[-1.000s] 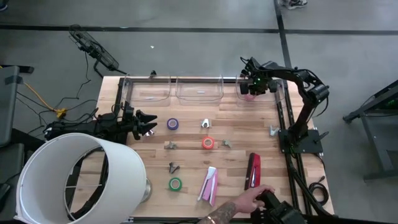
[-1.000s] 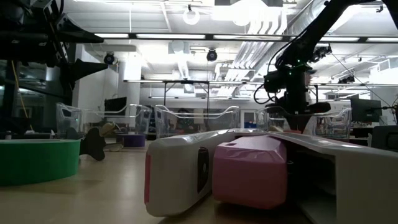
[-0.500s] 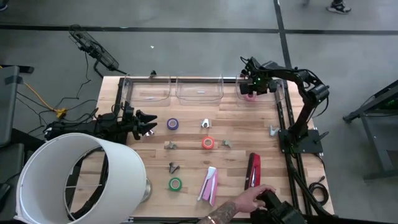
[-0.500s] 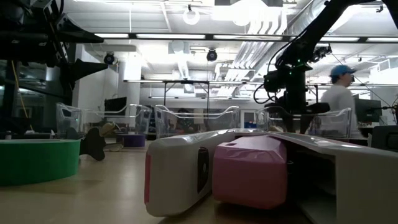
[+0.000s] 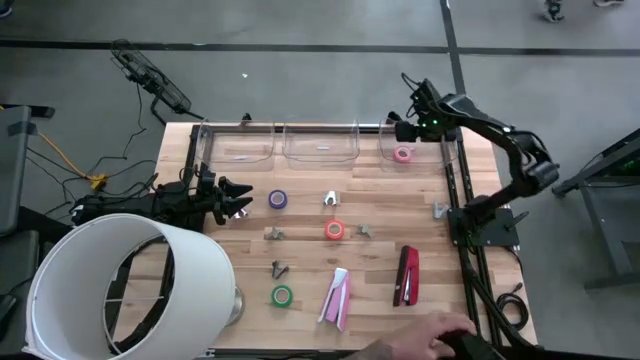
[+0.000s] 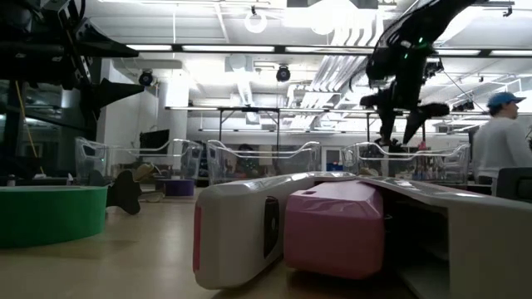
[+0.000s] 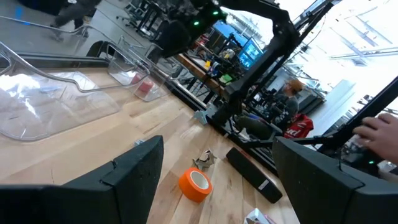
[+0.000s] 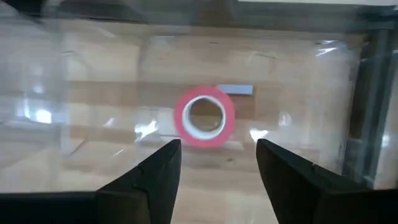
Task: Pick and place Stapler, Stapler remover, tape
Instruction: Put the right blue stapler remover into the middle transparent bin
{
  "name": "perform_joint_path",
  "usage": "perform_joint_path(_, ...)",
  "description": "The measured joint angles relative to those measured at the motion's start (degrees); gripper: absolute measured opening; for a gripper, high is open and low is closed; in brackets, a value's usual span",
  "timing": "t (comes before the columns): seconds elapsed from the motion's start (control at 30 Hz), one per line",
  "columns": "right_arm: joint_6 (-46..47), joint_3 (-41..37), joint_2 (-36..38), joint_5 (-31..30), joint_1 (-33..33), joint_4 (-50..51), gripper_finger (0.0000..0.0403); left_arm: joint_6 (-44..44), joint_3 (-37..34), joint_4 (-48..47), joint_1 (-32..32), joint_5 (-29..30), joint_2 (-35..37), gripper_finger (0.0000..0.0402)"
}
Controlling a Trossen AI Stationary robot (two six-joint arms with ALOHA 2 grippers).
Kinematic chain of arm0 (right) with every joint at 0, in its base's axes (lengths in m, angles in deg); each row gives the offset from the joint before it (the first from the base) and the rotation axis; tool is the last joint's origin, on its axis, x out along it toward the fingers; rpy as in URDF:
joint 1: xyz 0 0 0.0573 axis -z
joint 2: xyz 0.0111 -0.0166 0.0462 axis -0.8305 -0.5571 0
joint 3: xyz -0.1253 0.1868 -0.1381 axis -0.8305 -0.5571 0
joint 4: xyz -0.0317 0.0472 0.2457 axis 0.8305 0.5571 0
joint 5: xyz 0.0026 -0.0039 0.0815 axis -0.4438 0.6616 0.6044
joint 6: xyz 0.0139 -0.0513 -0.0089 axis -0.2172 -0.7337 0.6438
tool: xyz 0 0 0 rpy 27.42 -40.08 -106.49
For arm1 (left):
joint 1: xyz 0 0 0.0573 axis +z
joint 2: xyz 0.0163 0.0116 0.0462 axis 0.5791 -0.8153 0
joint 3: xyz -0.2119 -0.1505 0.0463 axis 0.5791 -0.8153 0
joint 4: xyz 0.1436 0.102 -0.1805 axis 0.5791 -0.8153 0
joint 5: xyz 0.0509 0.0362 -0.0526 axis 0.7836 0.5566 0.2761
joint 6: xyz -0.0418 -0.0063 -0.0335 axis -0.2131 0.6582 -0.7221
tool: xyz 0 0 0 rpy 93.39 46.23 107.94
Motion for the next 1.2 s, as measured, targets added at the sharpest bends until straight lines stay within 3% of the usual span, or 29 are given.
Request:
perform_joint_path(0.33, 4.56, 0.00, 11.17, -1.55, -6.79, 9.18, 0.0200, 0.00, 0.00, 0.00, 0.00, 0.00, 0.01, 0.0296)
perform_joint_path(0.7, 14.32, -0.46, 11.30, -7.39, -15.93, 18.62, 0.0200, 0.00, 0.00, 0.00, -0.01, 0.00, -0.01, 0.0296)
perform_joint_path(0.93, 18.21, -11.00, 11.45, -1.47, -18.71, 14.27, 0.0200, -0.01, 0.00, 0.00, 0.01, 0.00, 0.01, 0.0296)
perform_joint_path(1.2, 23.92, -20.06, 11.88, 1.35, -21.76, 9.62, 0.0200, 0.00, 0.00, 0.00, 0.00, 0.00, 0.01, 0.0296)
